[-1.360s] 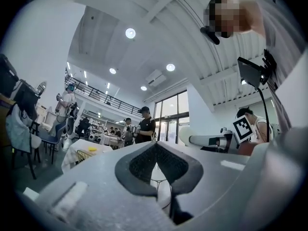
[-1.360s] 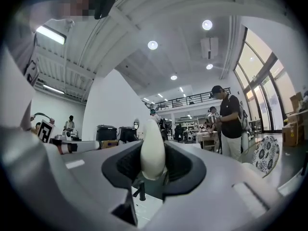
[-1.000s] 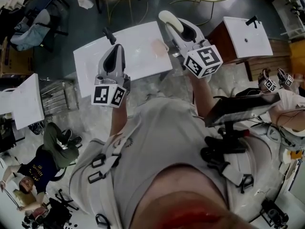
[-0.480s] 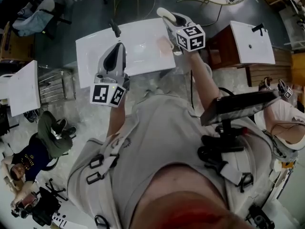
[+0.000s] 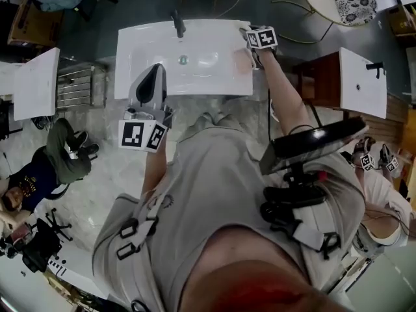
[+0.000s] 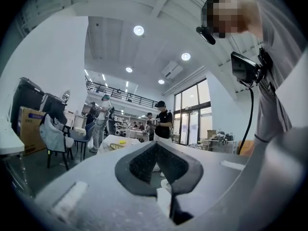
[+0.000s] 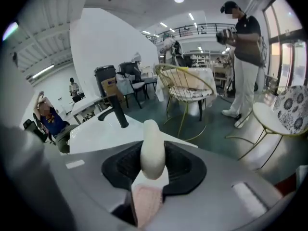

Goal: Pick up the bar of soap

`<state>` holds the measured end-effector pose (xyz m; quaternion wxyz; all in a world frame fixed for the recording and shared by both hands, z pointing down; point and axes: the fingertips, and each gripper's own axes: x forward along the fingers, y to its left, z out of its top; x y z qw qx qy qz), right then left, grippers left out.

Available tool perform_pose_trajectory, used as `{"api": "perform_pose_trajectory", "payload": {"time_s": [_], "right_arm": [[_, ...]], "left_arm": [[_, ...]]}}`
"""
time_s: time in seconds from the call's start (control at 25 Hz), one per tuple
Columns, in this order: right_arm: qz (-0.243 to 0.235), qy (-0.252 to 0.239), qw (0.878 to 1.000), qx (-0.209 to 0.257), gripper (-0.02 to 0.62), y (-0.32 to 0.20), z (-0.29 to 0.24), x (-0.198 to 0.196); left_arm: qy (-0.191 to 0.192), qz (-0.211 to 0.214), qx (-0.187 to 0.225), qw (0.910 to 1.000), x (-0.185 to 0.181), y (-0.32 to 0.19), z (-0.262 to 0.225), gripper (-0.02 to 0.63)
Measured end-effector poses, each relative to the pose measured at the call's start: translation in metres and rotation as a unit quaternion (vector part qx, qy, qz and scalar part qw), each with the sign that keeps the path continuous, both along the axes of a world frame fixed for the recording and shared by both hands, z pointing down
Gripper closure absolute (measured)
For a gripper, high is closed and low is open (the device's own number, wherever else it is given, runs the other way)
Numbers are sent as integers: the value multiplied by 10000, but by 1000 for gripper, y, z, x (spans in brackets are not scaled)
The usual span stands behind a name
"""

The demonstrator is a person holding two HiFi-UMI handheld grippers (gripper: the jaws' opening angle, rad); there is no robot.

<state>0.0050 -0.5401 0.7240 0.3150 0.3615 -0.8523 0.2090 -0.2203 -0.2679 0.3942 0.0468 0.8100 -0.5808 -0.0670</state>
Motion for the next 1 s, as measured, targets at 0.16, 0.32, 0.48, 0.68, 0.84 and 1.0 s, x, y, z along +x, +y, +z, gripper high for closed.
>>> {"api": "perform_pose_trajectory", "payload": {"time_s": [0.16,0.32,0.48,0.68,0.84,1.0], "right_arm": [[30,-13,9974,-722,476,-21,64,-1],[4,125,9930,-1177,476,-33,107,-1],[-161,315,9910,-1289,475,-39,134,-4],[-253,967,9880,-1173,463,-43,145,5],[-213,1302,9846,-1148,364,-40,154,17],[-124,1013,9906,-908,341,-47,142,21]], "left_arm": [[-83,-212,-122,9997,-8,-3,10,612],[-61,-296,-344,9989,-11,-6,26,612],[-66,-292,-484,9984,-5,-7,38,611],[-155,-321,-473,9982,1,-5,37,611],[-180,-360,-487,9980,2,-5,37,611],[-177,-287,-493,9982,9,-7,39,611]]}}
